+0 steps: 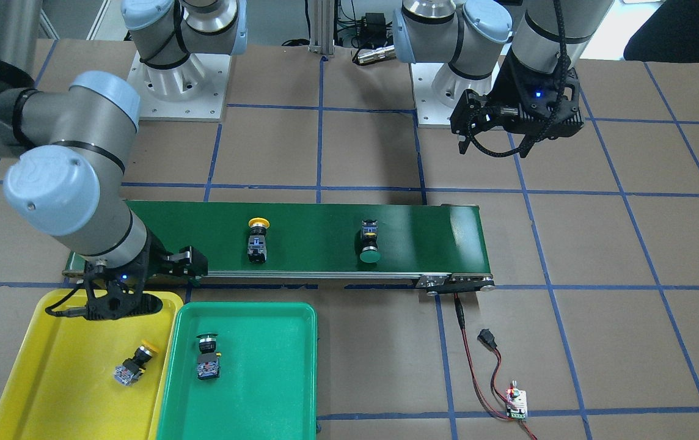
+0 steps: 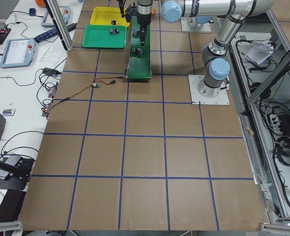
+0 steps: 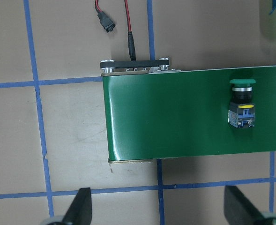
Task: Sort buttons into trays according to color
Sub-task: 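Return the right gripper to the belt end and grasp a yellow-capped button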
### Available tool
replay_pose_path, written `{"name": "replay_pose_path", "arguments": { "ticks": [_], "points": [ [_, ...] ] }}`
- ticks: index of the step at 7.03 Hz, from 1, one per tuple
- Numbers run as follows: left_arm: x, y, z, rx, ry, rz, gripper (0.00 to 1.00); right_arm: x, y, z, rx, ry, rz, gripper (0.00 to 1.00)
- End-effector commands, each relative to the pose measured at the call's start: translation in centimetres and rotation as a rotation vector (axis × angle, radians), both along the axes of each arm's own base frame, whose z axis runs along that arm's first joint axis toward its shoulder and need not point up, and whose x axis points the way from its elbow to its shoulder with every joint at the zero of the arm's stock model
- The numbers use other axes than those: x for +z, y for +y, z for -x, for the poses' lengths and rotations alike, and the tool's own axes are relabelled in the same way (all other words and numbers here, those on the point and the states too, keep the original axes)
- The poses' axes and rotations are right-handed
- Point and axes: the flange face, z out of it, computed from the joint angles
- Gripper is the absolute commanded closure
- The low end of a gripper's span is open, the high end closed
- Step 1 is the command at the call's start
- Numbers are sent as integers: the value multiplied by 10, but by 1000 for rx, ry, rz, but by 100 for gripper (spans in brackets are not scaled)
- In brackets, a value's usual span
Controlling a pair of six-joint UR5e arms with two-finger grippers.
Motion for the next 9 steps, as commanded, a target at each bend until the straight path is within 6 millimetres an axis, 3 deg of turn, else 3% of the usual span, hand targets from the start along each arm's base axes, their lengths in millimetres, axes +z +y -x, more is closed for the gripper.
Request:
{"name": "replay_pose_path", "arguments": {
  "ticks": [1, 3, 9],
  "points": [
    [2, 1, 0, -3, -2, 4, 0, -25, 58, 29, 8, -4, 5, 5],
    [1, 1, 0, 0, -2, 3, 0, -43, 67, 30, 27, 3, 55, 4],
    [1, 5, -1, -8, -3, 3, 0, -44, 67, 30, 19, 3, 53, 4]
  ]
}}
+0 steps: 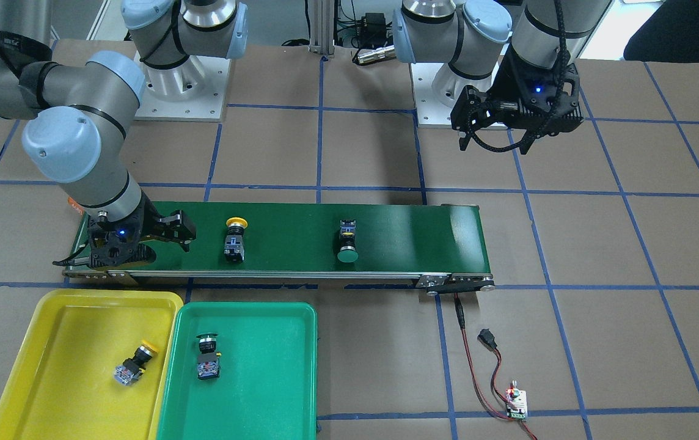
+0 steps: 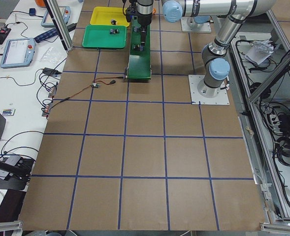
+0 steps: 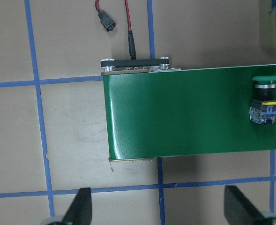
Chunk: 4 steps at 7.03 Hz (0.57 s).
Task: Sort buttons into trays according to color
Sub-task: 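Return the right gripper to the belt end and grasp a yellow-capped button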
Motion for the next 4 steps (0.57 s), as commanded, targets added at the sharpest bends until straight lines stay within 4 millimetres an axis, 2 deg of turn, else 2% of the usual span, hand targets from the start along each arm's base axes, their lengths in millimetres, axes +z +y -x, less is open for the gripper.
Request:
{"name": "replay_pose_path", "arguments": {
  "ticks": [1, 2, 3, 4],
  "points": [
    [0, 0, 0, -3, -1, 0, 0, 0, 0, 0, -22, 3, -3, 4],
    [-1, -1, 0, 2, 1, -3, 0, 0, 2, 3, -43, 29, -15, 4],
    [-2, 2, 1, 3, 1, -4, 0, 9, 7, 4, -70, 50, -5, 1],
    [-7, 5, 2, 0, 1, -12, 0, 9, 19, 3, -72, 49, -14, 1]
  ]
}}
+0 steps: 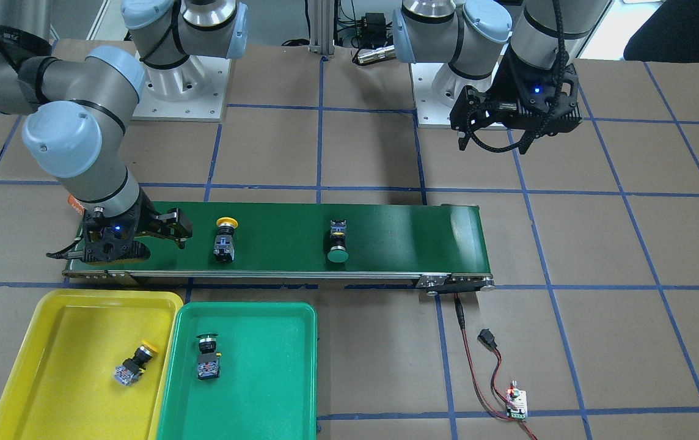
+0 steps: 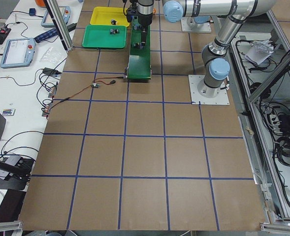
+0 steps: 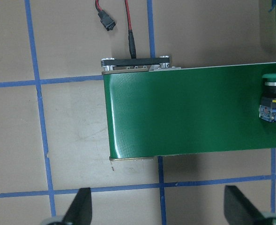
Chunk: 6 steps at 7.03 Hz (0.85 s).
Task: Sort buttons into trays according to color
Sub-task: 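Return the right gripper to the belt end and grasp a yellow-capped button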
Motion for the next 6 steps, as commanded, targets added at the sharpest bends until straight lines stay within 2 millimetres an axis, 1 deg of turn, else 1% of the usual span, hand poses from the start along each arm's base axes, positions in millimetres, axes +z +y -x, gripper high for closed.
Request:
{"name": "replay_pose_path", "arguments": {
  "ticks": [1, 6],
  "points": [
    [-5, 3, 1, -1, -1, -8, 0, 3, 17, -1, -15, 10, -8, 1],
    [-5, 3, 2, -4, 0, -7, 0, -1, 20, -1, -26, 8, -17, 1]
  ]
}}
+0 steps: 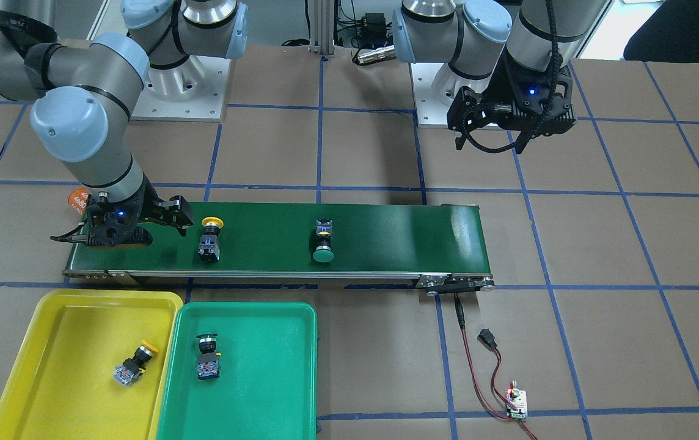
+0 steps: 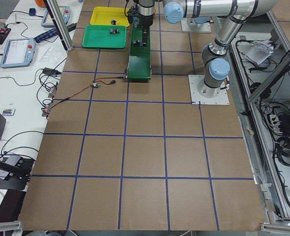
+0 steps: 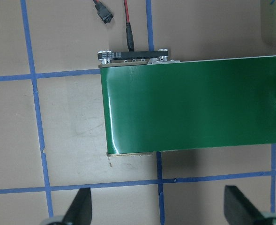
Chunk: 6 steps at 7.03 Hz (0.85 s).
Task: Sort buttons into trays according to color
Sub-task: 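Return the right gripper to the belt end and grasp a yellow-capped button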
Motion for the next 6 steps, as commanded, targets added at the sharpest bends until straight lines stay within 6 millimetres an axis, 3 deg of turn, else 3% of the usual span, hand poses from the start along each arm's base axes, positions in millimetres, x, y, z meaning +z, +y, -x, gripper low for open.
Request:
{"name": "replay_pose_path", "arguments": {
  "ticks": [1, 6],
  "points": [
    [0, 0, 0, -1, 0, 1, 0, 0, 1, -1, -1, 0, 0, 1],
    [-3, 1, 1, 5, 2, -4, 0, 0, 1, -1, -4, 0, 0, 1]
  ]
}}
